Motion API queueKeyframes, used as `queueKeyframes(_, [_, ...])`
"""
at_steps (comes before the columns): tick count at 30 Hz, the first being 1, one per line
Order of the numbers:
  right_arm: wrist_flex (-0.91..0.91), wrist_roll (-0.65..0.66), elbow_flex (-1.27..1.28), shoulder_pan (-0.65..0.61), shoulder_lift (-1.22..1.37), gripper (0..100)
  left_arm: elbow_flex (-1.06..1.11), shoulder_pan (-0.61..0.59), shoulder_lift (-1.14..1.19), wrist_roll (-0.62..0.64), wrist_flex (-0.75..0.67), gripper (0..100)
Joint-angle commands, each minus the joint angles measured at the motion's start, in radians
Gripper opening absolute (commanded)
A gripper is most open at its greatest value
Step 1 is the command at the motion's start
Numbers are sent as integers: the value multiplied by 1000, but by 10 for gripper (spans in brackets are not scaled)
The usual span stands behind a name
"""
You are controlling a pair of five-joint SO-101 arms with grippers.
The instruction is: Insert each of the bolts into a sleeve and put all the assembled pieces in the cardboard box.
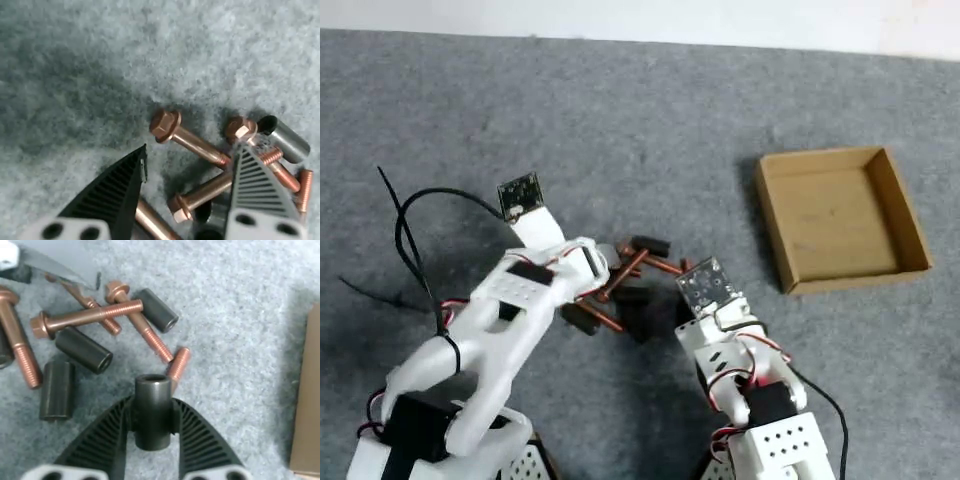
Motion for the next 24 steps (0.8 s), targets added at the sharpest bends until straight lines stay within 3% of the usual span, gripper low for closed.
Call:
queueKeyframes(1, [-18, 0, 15, 12, -19, 5, -50, 7, 31, 12, -31, 270])
queueKeyframes(5, [-18, 0, 15, 12, -19, 5, -140, -5, 162, 12, -44, 267])
queueKeyframes(12, [-18, 0, 15, 12, -19, 5, -332, -16, 331, 63, 109, 267])
queueKeyframes(24, [-18, 0, 15, 12, -19, 5, -412, -36, 390, 69, 195, 266])
